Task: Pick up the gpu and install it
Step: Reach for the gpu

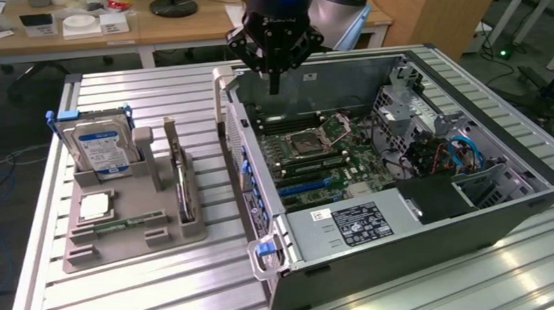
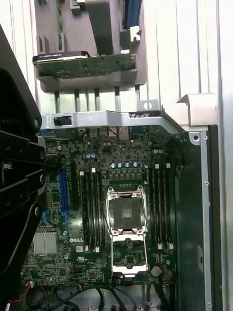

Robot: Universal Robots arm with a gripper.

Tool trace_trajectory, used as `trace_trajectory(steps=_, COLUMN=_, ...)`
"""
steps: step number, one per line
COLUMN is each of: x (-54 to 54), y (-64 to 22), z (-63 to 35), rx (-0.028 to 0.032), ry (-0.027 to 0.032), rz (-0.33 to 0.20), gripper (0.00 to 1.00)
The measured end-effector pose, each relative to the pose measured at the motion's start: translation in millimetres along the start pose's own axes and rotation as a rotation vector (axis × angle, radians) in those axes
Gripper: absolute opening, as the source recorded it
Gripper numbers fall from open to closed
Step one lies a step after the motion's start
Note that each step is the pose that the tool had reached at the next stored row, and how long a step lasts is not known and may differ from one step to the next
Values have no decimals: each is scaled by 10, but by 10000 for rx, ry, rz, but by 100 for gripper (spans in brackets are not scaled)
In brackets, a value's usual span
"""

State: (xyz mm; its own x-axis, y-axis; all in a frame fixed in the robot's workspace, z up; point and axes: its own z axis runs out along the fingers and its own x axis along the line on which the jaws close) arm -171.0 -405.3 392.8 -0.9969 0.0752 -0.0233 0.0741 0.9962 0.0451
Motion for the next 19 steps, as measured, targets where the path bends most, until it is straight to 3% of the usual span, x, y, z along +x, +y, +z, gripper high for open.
trace_trajectory(steps=19, x=113, y=-33, z=-3, rx=1, ry=0, rz=1, gripper=10)
